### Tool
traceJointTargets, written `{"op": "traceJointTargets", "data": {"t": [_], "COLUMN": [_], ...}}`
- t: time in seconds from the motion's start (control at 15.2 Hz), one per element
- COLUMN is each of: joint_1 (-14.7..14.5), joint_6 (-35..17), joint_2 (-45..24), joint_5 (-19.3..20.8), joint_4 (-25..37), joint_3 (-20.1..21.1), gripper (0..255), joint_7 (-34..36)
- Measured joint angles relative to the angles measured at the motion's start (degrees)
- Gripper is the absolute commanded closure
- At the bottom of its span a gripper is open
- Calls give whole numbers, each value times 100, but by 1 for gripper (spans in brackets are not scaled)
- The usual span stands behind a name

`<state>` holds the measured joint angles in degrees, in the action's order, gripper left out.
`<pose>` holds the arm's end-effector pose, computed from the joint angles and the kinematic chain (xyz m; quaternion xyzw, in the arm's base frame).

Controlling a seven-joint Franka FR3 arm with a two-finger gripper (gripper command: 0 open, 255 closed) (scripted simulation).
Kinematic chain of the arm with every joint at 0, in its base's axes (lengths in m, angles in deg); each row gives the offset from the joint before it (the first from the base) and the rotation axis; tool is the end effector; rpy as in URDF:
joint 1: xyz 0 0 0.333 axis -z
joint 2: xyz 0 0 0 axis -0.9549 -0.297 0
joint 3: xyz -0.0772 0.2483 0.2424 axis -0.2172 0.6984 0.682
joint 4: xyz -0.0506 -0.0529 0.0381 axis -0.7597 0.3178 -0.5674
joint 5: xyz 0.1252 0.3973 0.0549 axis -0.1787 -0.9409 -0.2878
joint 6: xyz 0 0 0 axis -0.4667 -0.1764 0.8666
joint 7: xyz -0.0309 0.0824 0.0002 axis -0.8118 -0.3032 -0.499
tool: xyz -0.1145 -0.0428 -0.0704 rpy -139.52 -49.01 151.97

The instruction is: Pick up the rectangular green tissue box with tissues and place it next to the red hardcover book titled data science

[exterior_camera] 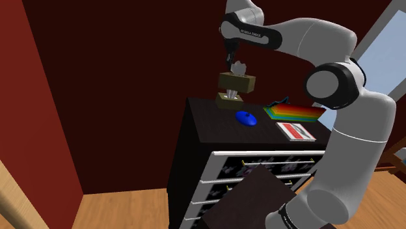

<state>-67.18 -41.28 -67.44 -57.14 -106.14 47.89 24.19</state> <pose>0.7014 -0.1469 0.5896 0.9474 0.2484 -0.0339 0.1989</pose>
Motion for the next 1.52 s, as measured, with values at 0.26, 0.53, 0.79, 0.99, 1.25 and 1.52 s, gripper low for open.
{"op": "traceJointTargets", "data": {"t": [0.26, 0.53, 0.79, 0.99, 1.25, 1.52], "joint_1": [235, 516, 782, 983, 1256, 1516], "joint_6": [-275, -730, -984, -1199, -1499, -1729], "joint_2": [464, 985, 1400, 1602, 1890, 2010], "joint_5": [-25, -44, -79, -114, -155, -236], "joint_4": [-624, -1456, -1964, -2256, -2669, -2851], "joint_3": [-100, -254, -438, -596, -838, -1085], "gripper": [255, 255, 255, 255, 255, 255], "joint_7": [-253, -549, -947, -1258, -1714, -2196]}}
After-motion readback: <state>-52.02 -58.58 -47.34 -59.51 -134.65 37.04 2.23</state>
